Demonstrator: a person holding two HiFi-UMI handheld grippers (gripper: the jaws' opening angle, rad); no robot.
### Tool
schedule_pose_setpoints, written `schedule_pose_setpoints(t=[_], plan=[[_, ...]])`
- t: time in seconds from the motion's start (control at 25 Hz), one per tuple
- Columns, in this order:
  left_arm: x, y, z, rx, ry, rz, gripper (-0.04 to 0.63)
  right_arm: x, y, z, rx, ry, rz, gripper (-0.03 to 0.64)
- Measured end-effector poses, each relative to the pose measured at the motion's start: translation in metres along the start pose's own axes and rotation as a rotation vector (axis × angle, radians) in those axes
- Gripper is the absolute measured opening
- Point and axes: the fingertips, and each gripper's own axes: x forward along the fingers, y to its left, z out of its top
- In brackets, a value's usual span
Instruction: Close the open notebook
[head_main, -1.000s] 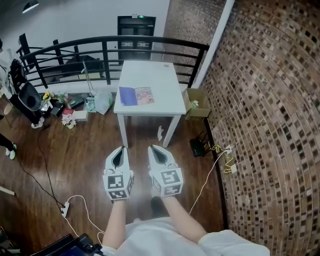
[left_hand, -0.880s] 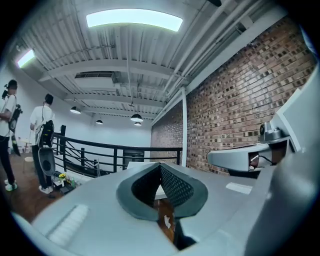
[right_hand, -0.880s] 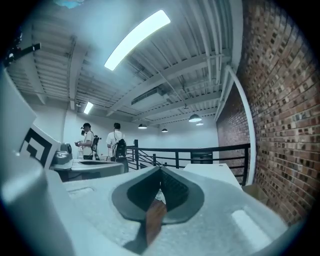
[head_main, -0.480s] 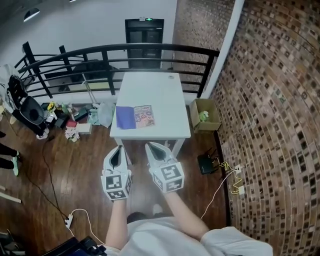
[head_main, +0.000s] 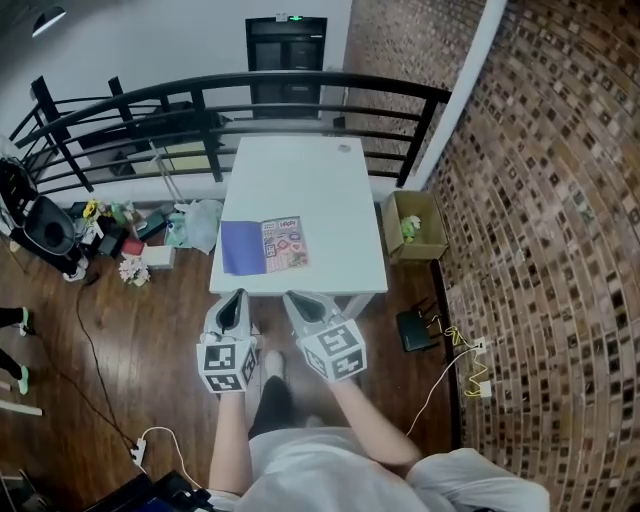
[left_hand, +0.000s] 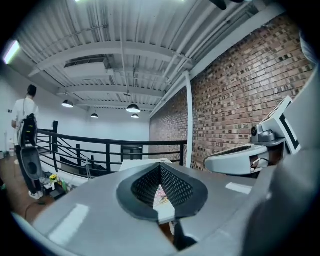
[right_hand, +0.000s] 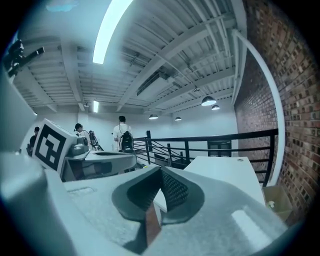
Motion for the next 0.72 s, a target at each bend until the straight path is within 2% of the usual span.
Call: schedule_pose_setpoints(t=[0.2, 0.4, 0.56, 0.72], plan=[[0.077, 0.046, 0.007, 0.028, -0.007, -0.038, 0.017, 0.073, -0.046, 0.019, -0.03, 0.015, -0.011, -0.009], [0.127, 0.12, -0.006, 0.021, 0.062, -0.057, 0.017, 0.153, -0.08, 0.042, -0.034, 0.044, -0.017, -0.009], [0.15, 0.189, -0.039, 0.043, 0.137, -0.07, 0.017, 0.204, -0.087, 0.03, -0.023, 0.093, -0.013, -0.009], [0.159, 0.22, -0.093, 0.059, 0.249, -0.121, 0.017, 0.222, -0.095, -0.001, -0.031, 0.187, 0.027, -0.009]])
